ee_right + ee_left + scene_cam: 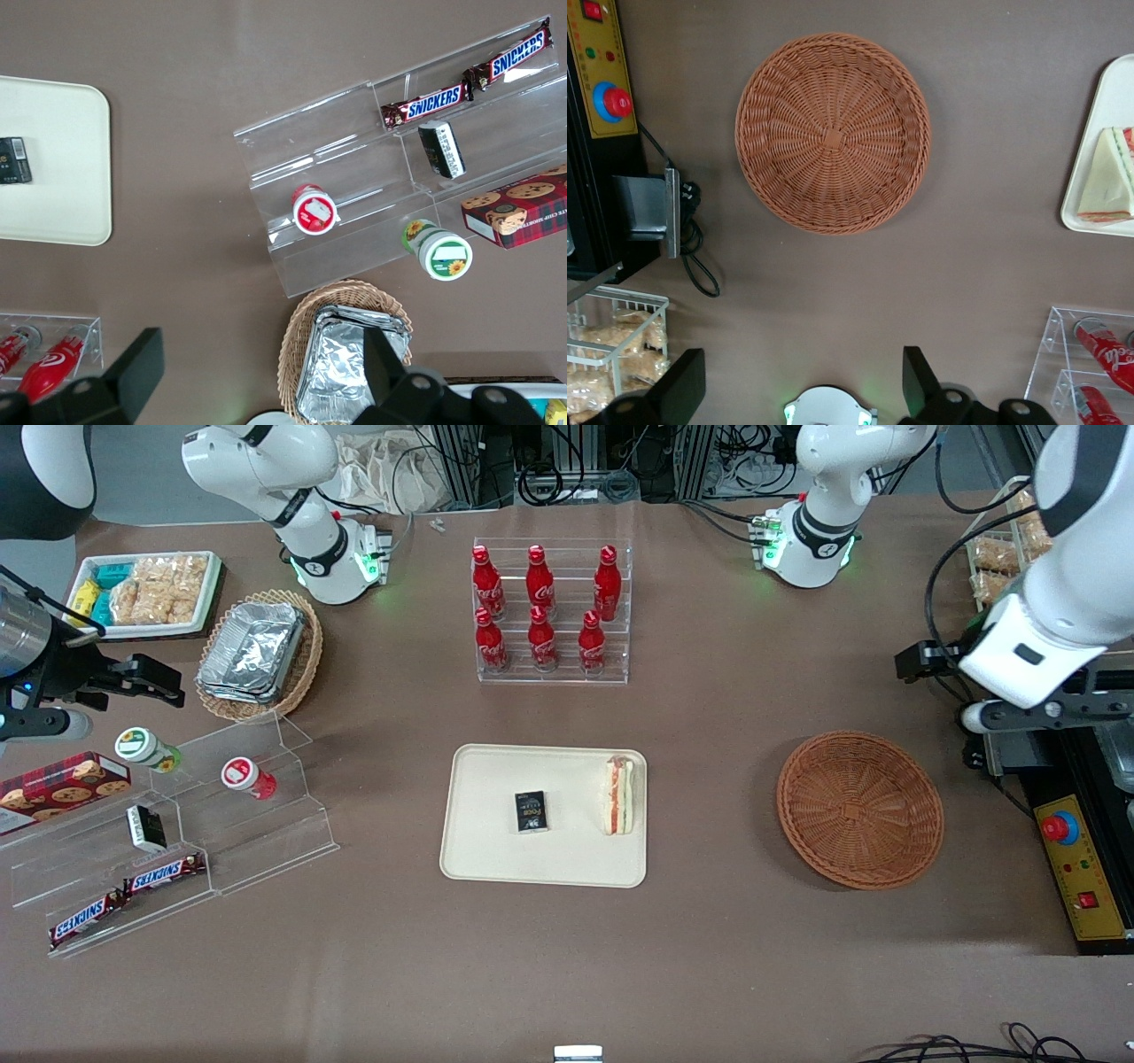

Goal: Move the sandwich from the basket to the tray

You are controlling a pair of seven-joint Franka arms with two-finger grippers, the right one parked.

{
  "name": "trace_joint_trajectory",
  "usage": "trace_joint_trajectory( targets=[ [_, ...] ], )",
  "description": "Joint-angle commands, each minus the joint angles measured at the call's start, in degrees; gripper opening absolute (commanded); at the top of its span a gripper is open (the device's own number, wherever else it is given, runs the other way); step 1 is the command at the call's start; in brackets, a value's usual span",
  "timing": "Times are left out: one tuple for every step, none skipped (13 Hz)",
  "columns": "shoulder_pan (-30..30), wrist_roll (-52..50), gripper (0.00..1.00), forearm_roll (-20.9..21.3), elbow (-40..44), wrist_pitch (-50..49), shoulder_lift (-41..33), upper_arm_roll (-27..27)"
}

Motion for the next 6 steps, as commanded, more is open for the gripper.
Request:
trace_joint_trajectory(
  targets=[
    [4.72, 4.24, 1.0, -2.0, -2.14, -0.61, -2.7, -0.4],
    [4.9, 5.47, 1.0, -1.92, -2.4, -0.96, -2.96, -0.14],
    [3.43, 5.66, 1.0, -1.31, -2.58, -1.14, -3.13, 2.21],
    [-1.98, 5.75, 1.0, -1.21, -2.84, -1.14, -3.83, 7.89],
    [-8.91, 5.92, 1.0, -1.99, -3.02, -0.97, -4.45, 16.74],
    [-13.51, 7.05, 1.0, -2.52, -3.72, -0.79, -4.8, 22.13]
  ],
)
